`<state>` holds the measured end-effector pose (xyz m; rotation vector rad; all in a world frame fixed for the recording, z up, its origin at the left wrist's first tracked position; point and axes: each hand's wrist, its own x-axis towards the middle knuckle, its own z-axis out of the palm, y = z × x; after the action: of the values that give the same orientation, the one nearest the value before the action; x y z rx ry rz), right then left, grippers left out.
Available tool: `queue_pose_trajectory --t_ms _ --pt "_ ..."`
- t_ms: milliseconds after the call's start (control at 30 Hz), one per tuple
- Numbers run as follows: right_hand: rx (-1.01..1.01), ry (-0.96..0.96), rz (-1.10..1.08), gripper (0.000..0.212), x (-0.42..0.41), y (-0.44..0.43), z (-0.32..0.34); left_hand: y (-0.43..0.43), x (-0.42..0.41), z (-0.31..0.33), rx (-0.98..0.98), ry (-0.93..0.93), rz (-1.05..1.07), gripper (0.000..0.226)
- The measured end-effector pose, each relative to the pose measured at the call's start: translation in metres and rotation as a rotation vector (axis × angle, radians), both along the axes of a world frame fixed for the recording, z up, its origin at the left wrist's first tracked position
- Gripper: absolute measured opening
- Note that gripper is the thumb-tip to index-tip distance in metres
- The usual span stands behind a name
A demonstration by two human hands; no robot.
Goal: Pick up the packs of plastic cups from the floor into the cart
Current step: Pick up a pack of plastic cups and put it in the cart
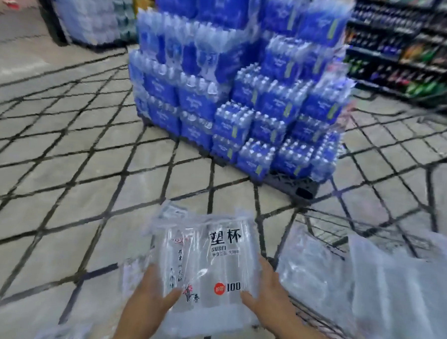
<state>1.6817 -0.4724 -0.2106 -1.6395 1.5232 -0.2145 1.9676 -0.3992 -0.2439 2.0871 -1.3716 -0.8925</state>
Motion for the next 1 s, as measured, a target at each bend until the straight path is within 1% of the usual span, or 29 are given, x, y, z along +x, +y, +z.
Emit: queue_pose_trajectory --t_ms 100,233,333,400,600,667,767,867,933,1000 --pt "0.027 0.009 -0.191 0.098 -0.085 -0.031 -0.012 -0.081 -0.077 0.000 0.022 -0.055 -0.135 0.095" --pt "0.019 0.016 -0.390 0.098 -0.180 -0.057 -0.015 -0.166 -0.177 0.000 0.021 -0.064 -0.334 0.099" --pt "0.075 0.034 -0.490 0.097 -0.223 -0.063 -0.018 -0.202 -0.223 -0.003 0.076 -0.087 -0.455 0.096" --pt "0.107 0.034 -0.526 0.097 -0.242 -0.066 -0.023 -0.217 -0.246 -0.005 0.135 -0.086 -0.492 0.104" --pt "0.181 0.047 -0.565 0.103 -0.261 -0.069 -0.053 -0.237 -0.271 -0.015 0.293 -0.040 -0.523 0.109" --pt "0.202 0.051 -0.565 0.103 -0.262 -0.068 -0.059 -0.237 -0.273 -0.018 0.322 -0.024 -0.504 0.108" --pt "0.235 0.069 -0.523 0.102 -0.267 -0.072 -0.067 -0.233 -0.279 -0.021 0.355 -0.036 -0.464 0.115" --pt "0.258 0.076 -0.455 0.098 -0.274 -0.081 -0.078 -0.226 -0.285 -0.020 0.428 -0.066 -0.454 0.103" --pt "0.278 0.067 -0.454 0.091 -0.277 -0.091 -0.085 -0.224 -0.288 -0.023 0.474 -0.086 -0.438 0.098" --pt "0.266 0.062 -0.477 0.082 -0.278 -0.102 -0.088 -0.224 -0.295 -0.020 0.471 -0.100 -0.431 0.095"
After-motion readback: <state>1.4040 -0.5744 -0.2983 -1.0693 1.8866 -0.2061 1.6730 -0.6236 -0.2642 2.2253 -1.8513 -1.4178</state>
